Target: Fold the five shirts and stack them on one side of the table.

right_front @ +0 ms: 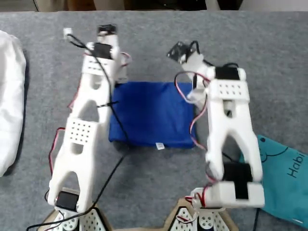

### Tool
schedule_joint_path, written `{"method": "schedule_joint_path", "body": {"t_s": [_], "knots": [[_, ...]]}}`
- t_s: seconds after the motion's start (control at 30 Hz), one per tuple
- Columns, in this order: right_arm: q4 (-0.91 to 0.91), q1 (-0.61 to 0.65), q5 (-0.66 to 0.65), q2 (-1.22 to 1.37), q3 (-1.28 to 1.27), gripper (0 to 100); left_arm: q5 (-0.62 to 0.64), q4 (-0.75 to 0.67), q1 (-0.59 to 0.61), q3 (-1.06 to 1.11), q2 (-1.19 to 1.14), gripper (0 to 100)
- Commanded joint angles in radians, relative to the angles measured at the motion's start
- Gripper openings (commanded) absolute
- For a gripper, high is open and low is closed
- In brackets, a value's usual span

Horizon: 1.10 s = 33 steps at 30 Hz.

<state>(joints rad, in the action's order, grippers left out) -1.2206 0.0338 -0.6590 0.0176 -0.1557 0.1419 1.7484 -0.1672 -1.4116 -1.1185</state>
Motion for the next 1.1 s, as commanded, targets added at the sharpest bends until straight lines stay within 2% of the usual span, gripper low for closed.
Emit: {"method": "schedule_joint_path", "body": {"t_s": [0.0,0.2,0.4,0.67,0.9,1.07], "knots": [[0.055,-0.005,0.044,0.163,0.147,0.7,0.014,0.012,-0.046,0.032,0.093,2],[0.069,0.038,0.086,0.412,0.329,0.6,0.014,-0.014,-0.044,0.072,0.071,2],[0.071,0.053,0.097,0.518,0.421,0.6,0.011,-0.029,-0.029,0.037,-0.019,2],[0.063,0.022,0.092,0.725,0.605,0.6,0.006,-0.092,0.074,-0.011,-0.096,2],[-0.034,0.033,0.091,0.751,0.700,0.5,0.006,-0.091,0.077,-0.012,-0.077,2],[-0.152,0.058,0.064,0.604,0.711,0.5,-0.026,-0.058,0.060,-0.012,0.002,2]]}}
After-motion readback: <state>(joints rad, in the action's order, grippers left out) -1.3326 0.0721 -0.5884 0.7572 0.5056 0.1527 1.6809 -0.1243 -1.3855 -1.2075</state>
